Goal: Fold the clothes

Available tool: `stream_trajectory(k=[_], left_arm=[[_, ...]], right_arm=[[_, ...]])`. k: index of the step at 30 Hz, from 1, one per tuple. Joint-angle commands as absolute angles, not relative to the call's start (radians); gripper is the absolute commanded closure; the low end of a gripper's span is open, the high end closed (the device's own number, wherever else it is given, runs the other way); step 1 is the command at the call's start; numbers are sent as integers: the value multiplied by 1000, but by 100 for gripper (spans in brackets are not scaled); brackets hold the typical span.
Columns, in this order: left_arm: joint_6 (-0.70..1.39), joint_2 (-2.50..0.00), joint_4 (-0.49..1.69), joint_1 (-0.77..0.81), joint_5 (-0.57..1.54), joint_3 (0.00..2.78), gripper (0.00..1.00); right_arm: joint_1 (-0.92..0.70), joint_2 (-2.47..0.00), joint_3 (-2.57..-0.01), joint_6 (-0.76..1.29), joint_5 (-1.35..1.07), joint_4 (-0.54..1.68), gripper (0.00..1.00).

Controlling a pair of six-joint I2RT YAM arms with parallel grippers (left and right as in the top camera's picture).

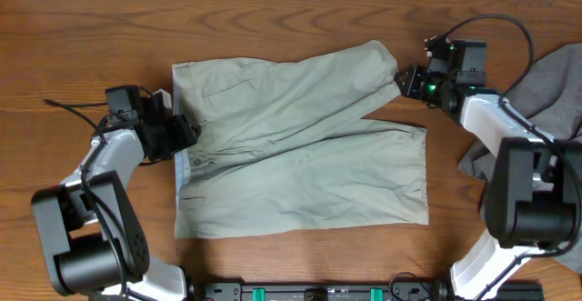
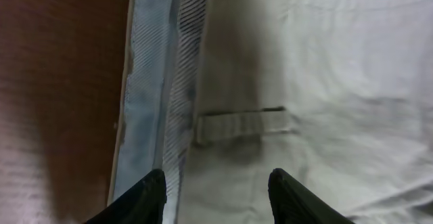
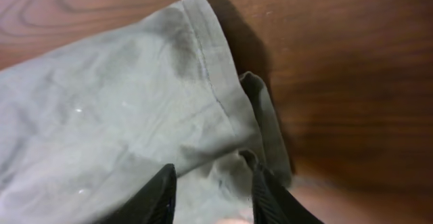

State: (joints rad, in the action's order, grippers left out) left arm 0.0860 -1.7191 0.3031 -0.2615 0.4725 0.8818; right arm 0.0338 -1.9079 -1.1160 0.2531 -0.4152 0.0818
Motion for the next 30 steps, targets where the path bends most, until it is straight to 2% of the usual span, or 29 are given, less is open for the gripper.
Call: stream_trajectory(k=[1, 10, 12, 15, 20, 24, 25, 26, 28, 30], left_arm=[[62, -1737, 292, -261, 483, 878, 49], [60, -1738, 289, -261, 483, 878, 49], [60, -1738, 289, -261, 483, 878, 49], [60, -1738, 289, -261, 483, 878, 49], [60, -1738, 290, -261, 483, 878, 49], [60, -1738, 290, -261, 483, 878, 49], [60, -1738, 290, -261, 483, 878, 49], [60, -1738, 289, -261, 483, 878, 49], [60, -1738, 289, -261, 483, 878, 49], [60, -1738, 289, -261, 483, 878, 49]], right_arm=[[18, -1945, -1118, 269, -435, 35, 60], [15, -2004, -1118, 242, -448, 25, 61], [15, -2015, -1118, 242, -484, 26, 70], [14, -2006, -1118, 238, -565, 26, 96], [41, -1917, -1118, 238, -726, 97, 99], [74, -1808, -1118, 173, -686, 236, 99], [76, -1790, -1118, 158, -648, 251, 95], [76, -1779, -1118, 147, -603, 254, 82], [72, -1774, -1118, 140, -517, 234, 64], [68, -1790, -1118, 140, -450, 205, 56]])
